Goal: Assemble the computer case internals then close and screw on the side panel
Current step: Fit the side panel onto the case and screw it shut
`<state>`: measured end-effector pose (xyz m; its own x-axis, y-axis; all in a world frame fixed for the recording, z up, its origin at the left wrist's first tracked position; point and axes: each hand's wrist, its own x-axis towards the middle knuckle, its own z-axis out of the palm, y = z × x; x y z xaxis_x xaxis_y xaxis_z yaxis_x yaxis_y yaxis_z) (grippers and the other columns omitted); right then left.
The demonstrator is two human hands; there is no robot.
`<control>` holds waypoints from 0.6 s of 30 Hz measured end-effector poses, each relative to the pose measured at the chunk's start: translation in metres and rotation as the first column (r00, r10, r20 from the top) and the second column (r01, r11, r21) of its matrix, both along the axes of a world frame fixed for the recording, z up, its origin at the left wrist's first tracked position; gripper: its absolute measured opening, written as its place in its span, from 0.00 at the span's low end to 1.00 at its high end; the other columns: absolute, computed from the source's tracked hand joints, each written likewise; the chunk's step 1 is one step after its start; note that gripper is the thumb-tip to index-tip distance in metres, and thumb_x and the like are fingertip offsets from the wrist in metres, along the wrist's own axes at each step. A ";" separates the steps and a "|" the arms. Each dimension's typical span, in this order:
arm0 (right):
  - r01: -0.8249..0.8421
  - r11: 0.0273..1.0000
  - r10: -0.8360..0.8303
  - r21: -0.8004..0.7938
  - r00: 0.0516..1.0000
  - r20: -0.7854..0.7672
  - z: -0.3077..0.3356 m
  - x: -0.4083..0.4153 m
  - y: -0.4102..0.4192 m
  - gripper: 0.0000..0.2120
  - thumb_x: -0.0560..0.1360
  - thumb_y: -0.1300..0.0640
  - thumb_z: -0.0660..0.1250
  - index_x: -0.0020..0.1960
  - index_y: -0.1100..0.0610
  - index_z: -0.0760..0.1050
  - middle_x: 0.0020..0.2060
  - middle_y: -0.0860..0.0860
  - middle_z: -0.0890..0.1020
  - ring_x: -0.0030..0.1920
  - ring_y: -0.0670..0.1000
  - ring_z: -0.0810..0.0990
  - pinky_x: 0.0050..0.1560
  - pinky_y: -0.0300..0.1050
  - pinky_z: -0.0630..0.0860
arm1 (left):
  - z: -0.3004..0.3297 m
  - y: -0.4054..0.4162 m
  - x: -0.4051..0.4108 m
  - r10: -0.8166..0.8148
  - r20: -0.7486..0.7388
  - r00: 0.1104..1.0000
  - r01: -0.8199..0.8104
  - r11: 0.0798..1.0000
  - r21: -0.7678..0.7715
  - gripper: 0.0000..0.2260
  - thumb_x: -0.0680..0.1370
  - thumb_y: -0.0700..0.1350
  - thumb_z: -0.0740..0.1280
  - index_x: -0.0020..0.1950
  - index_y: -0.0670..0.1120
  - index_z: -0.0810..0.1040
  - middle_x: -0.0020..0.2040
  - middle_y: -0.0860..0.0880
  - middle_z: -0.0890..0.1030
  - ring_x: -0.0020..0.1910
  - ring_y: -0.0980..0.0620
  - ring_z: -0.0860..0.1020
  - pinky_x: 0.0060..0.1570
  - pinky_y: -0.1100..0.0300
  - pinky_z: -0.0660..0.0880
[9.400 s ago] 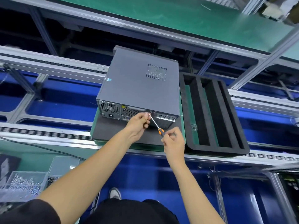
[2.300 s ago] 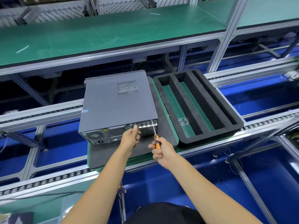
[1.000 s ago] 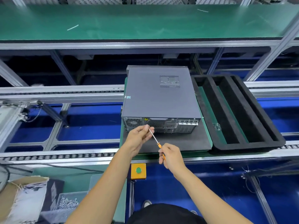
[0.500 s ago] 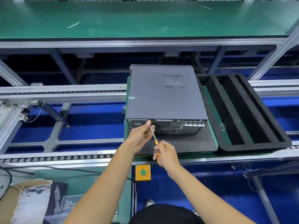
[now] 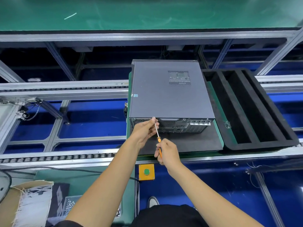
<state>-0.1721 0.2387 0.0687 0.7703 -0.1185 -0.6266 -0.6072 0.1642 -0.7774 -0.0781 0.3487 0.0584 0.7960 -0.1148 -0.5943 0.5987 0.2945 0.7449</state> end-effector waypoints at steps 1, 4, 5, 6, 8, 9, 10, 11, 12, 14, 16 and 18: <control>-0.004 1.000 0.004 0.001 1.000 -0.003 0.000 0.000 0.000 0.12 0.81 0.62 0.57 0.39 0.59 0.70 0.28 0.57 0.74 0.20 0.46 0.65 0.21 0.37 0.59 | -0.001 -0.001 0.000 0.007 0.012 1.000 -0.007 1.000 0.011 0.11 0.80 0.48 0.71 0.54 0.41 0.85 0.43 0.48 0.87 0.39 0.57 0.84 0.42 0.64 0.80; -0.007 1.000 0.007 0.010 1.000 -0.016 0.000 0.001 0.000 0.13 0.81 0.61 0.57 0.38 0.57 0.70 0.27 0.55 0.73 0.20 0.47 0.64 0.22 0.37 0.58 | -0.002 -0.003 -0.002 0.043 0.036 0.998 -0.044 0.999 0.025 0.11 0.80 0.48 0.70 0.54 0.41 0.85 0.43 0.48 0.87 0.39 0.57 0.84 0.40 0.65 0.79; -0.009 1.000 0.009 0.009 1.000 -0.017 0.000 0.001 0.000 0.13 0.81 0.61 0.57 0.38 0.57 0.70 0.27 0.55 0.73 0.20 0.47 0.63 0.22 0.37 0.58 | -0.002 -0.005 -0.003 0.056 0.043 0.997 -0.058 0.998 0.027 0.11 0.80 0.48 0.70 0.54 0.41 0.85 0.43 0.49 0.87 0.39 0.57 0.84 0.40 0.65 0.79; -0.012 1.000 0.012 0.005 1.000 -0.017 0.001 0.002 -0.001 0.13 0.81 0.60 0.57 0.37 0.57 0.70 0.27 0.55 0.73 0.20 0.47 0.63 0.22 0.37 0.58 | -0.002 -0.006 -0.004 0.069 0.049 0.996 -0.071 0.997 0.032 0.10 0.80 0.48 0.71 0.54 0.42 0.85 0.43 0.49 0.87 0.40 0.57 0.84 0.40 0.66 0.79; -0.019 1.000 0.019 -0.001 1.000 -0.019 0.001 0.003 -0.003 0.13 0.81 0.60 0.58 0.38 0.57 0.71 0.27 0.55 0.74 0.21 0.48 0.63 0.22 0.38 0.58 | -0.002 -0.008 -0.006 0.093 0.053 0.994 -0.096 0.994 0.047 0.10 0.80 0.49 0.71 0.53 0.43 0.85 0.43 0.50 0.87 0.40 0.58 0.84 0.40 0.65 0.79; -0.017 1.000 0.017 0.002 1.000 -0.020 0.001 0.003 -0.003 0.13 0.81 0.60 0.58 0.38 0.57 0.71 0.27 0.55 0.74 0.21 0.47 0.63 0.22 0.38 0.59 | -0.002 -0.009 -0.007 0.101 0.051 0.994 -0.104 0.993 0.052 0.09 0.80 0.49 0.71 0.53 0.44 0.85 0.44 0.50 0.87 0.40 0.58 0.83 0.40 0.65 0.79; -0.011 1.000 0.011 0.009 1.000 -0.018 0.000 0.003 -0.003 0.12 0.81 0.60 0.58 0.39 0.58 0.71 0.27 0.55 0.74 0.21 0.47 0.64 0.22 0.38 0.59 | -0.001 -0.009 -0.007 0.102 0.049 0.994 -0.105 0.993 0.055 0.10 0.80 0.49 0.71 0.53 0.44 0.85 0.44 0.50 0.87 0.40 0.57 0.83 0.40 0.65 0.79; -0.003 1.000 0.004 0.019 1.000 -0.016 0.000 0.003 -0.003 0.12 0.81 0.60 0.58 0.39 0.58 0.71 0.28 0.55 0.74 0.21 0.46 0.64 0.21 0.38 0.59 | 0.000 -0.010 -0.007 0.100 0.045 0.994 -0.103 0.993 0.059 0.10 0.80 0.49 0.71 0.53 0.44 0.85 0.44 0.50 0.87 0.40 0.57 0.83 0.40 0.65 0.79; 0.004 1.000 -0.003 0.024 1.000 -0.012 -0.002 0.002 -0.002 0.11 0.81 0.60 0.59 0.41 0.58 0.72 0.29 0.55 0.74 0.21 0.46 0.65 0.21 0.38 0.60 | 0.001 -0.010 -0.006 0.100 0.041 0.994 -0.102 0.993 0.059 0.10 0.80 0.49 0.70 0.53 0.44 0.85 0.45 0.49 0.87 0.41 0.57 0.84 0.40 0.65 0.80; 0.015 1.000 -0.015 0.009 1.000 -0.003 -0.005 0.003 0.000 0.05 0.81 0.60 0.62 0.47 0.60 0.72 0.29 0.53 0.75 0.21 0.45 0.66 0.21 0.37 0.61 | 0.003 -0.010 -0.007 0.101 0.037 0.994 -0.102 0.994 0.044 0.11 0.80 0.50 0.70 0.53 0.43 0.84 0.45 0.49 0.88 0.40 0.56 0.84 0.40 0.64 0.80; 0.033 0.999 -0.033 -0.006 0.999 -0.014 -0.008 0.003 0.002 0.04 0.80 0.61 0.65 0.50 0.61 0.72 0.29 0.52 0.77 0.21 0.45 0.67 0.20 0.37 0.62 | 0.004 -0.007 -0.009 0.068 0.034 0.997 -0.069 0.997 0.026 0.12 0.82 0.50 0.67 0.56 0.43 0.84 0.47 0.47 0.88 0.42 0.55 0.85 0.41 0.64 0.80; 0.049 0.999 -0.049 0.010 0.998 -0.029 -0.008 0.004 0.000 0.05 0.79 0.59 0.65 0.48 0.62 0.73 0.29 0.53 0.81 0.21 0.47 0.70 0.21 0.37 0.64 | 0.003 -0.002 -0.012 -0.011 0.025 1.000 0.011 1.000 -0.007 0.13 0.83 0.49 0.65 0.59 0.42 0.82 0.51 0.44 0.87 0.47 0.52 0.86 0.43 0.62 0.81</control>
<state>-0.1679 0.2391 0.0607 0.7451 -0.1486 -0.6502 -0.6205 0.2030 -0.7574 -0.0899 0.3467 0.0615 0.8094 -0.1278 -0.5732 0.5829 0.2937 0.7576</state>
